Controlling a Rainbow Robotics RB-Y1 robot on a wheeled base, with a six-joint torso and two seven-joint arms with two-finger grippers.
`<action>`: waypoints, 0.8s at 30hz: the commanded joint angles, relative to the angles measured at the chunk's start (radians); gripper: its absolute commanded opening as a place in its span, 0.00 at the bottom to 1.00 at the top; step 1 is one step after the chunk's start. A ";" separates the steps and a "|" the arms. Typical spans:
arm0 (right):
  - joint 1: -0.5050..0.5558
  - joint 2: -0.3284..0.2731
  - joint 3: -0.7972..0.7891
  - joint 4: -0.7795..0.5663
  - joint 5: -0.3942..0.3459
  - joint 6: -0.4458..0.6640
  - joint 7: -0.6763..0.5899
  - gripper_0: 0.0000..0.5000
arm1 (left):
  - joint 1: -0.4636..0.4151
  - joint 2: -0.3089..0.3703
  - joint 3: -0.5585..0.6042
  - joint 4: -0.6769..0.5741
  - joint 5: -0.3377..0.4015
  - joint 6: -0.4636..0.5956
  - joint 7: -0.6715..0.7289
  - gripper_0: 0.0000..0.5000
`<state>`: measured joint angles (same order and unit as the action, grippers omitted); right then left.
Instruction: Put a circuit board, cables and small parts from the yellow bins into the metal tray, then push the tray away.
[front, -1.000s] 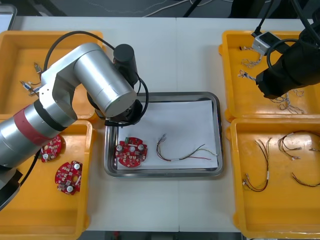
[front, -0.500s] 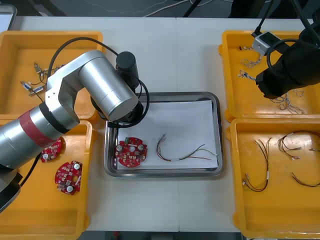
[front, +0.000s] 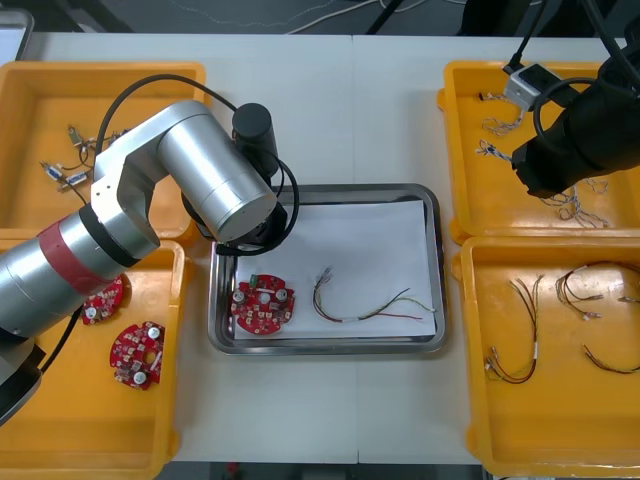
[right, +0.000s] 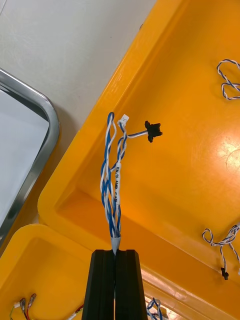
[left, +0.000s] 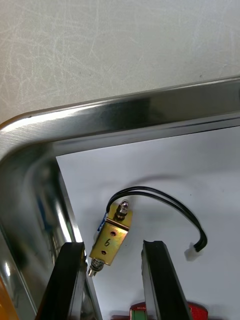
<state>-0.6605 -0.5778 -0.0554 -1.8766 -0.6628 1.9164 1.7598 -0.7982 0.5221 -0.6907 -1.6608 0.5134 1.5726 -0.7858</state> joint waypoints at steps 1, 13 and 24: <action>-0.025 -0.031 0.008 -0.033 0.003 0.003 0.023 0.00 | 0.010 -0.024 -0.010 -0.010 -0.009 -0.009 0.120 0.89; -0.025 -0.031 0.008 -0.033 0.003 0.003 0.023 0.00 | 0.007 -0.024 0.069 -0.044 0.043 0.017 0.112 1.00; 0.041 0.003 0.040 -0.007 -0.023 0.003 0.018 0.00 | -0.018 -0.017 0.168 -0.122 0.096 0.139 0.103 1.00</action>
<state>-0.6422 -0.5753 -0.0446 -1.8743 -0.6666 1.9172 1.7598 -0.7983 0.5205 -0.5621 -1.7312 0.5930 1.6847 -0.7303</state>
